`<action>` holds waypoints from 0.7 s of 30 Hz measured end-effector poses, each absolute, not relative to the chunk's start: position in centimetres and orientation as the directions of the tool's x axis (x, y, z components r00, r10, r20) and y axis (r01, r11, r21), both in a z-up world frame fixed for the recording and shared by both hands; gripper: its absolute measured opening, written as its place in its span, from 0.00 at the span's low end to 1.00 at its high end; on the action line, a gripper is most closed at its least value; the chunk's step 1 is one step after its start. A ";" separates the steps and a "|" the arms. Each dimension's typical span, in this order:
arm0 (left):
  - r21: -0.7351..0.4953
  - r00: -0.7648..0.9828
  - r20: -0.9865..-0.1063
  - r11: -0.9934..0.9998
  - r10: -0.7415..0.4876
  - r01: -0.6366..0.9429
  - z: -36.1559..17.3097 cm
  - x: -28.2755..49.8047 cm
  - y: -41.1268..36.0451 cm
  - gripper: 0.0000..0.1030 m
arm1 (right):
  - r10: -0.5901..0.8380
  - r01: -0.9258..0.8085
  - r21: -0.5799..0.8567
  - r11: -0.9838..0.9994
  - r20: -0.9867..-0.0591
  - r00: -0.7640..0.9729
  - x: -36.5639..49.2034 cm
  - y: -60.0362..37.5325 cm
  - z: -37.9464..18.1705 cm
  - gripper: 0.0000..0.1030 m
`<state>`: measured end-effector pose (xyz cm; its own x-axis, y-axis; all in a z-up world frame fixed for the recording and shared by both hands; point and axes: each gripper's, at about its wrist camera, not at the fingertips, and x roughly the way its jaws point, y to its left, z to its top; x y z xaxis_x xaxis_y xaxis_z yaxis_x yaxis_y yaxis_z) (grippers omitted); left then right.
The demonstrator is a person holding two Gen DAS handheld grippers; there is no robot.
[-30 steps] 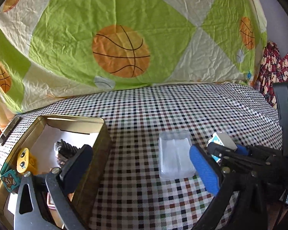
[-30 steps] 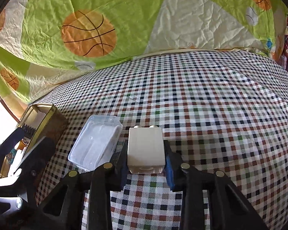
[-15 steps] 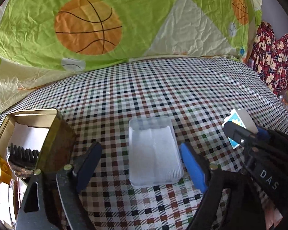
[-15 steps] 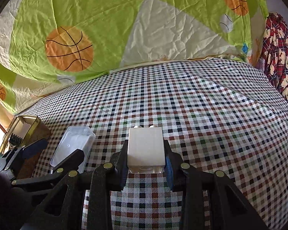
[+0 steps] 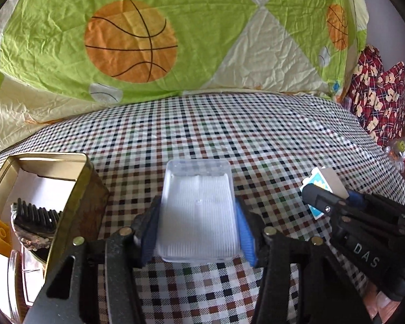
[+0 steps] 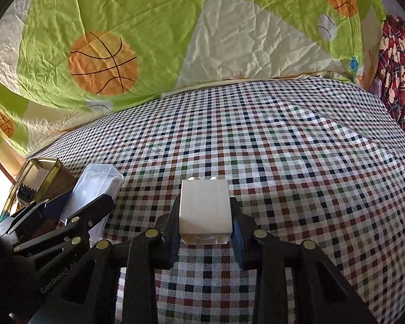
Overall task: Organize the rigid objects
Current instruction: 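Carry the clear box with the left tool while the right tool carries the white block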
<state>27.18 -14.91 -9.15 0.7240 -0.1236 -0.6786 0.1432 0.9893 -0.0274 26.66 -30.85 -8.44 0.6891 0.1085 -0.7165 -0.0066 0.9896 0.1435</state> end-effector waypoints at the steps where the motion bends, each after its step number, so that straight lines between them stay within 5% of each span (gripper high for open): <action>1: -0.024 0.733 -0.670 0.990 -0.117 0.136 -9.0 27.1 -14.8 0.50 | 0.109 -0.010 0.141 0.990 -0.712 0.694 26.5 -30.7 -8.3 0.33; 21: -0.028 0.843 -0.536 0.999 -0.045 0.036 -7.0 24.0 -12.1 0.50 | 0.081 -0.049 0.072 0.996 -0.555 0.828 23.2 -29.3 -5.7 0.33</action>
<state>24.01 -12.15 -7.03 0.8431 -0.0451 -0.5359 0.0356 0.9990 -0.0281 23.16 -29.27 -5.75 0.8281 0.0811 -0.5547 -0.0495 0.9962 0.0718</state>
